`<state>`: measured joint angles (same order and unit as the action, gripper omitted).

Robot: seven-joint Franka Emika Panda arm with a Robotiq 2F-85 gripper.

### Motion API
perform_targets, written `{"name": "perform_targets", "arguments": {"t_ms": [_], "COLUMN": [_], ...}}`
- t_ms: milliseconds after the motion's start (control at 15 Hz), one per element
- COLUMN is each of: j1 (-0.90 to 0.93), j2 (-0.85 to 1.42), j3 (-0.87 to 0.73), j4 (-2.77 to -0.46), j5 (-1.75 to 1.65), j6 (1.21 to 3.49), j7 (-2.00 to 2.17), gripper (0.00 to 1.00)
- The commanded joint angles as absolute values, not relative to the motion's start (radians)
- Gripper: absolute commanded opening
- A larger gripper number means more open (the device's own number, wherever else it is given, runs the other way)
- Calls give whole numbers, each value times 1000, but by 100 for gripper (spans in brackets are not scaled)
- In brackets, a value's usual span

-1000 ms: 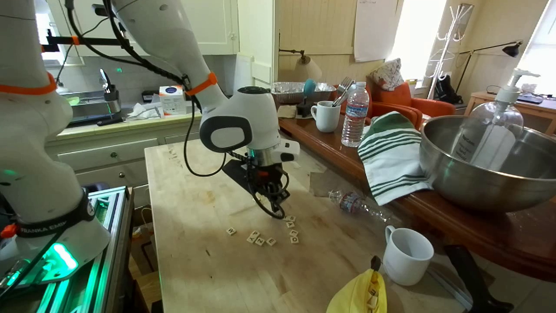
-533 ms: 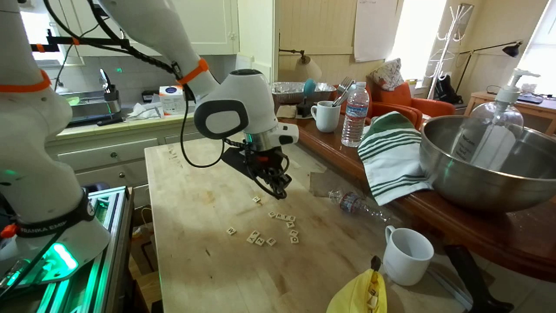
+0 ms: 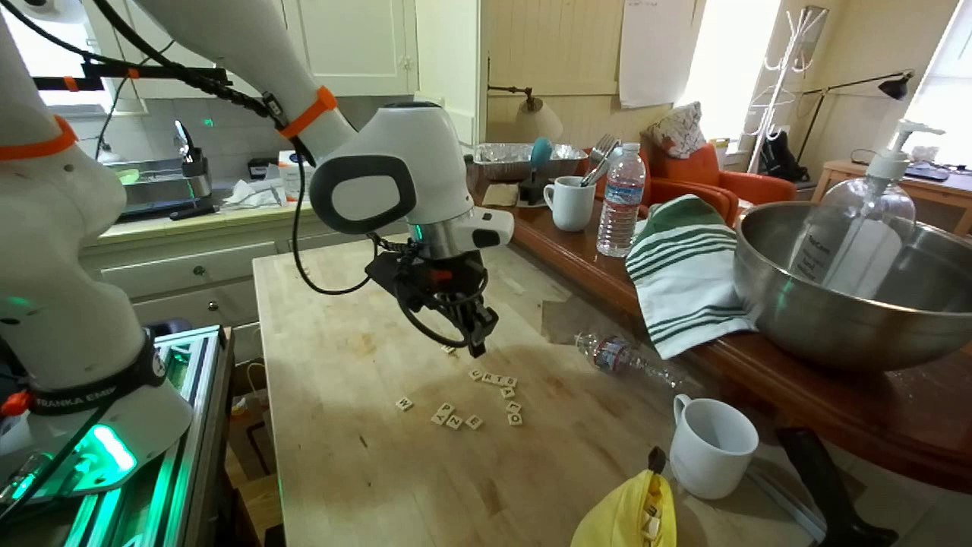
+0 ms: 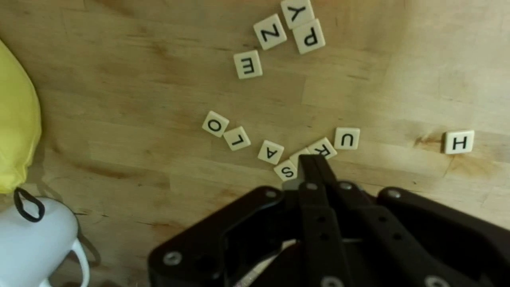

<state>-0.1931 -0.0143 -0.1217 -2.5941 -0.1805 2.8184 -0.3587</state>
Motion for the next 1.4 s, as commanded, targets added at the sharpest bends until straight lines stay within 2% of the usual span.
{"name": "perform_targets", "arguments": {"t_ms": [0, 1333], "j1": [-195, -215], "j2": [-72, -40], "j3": [-153, -205], "j4": [-2644, -2666], "j5": [-229, -205], "j6": [2766, 2814], "j7": [-308, -337], "gripper": [0, 0]}}
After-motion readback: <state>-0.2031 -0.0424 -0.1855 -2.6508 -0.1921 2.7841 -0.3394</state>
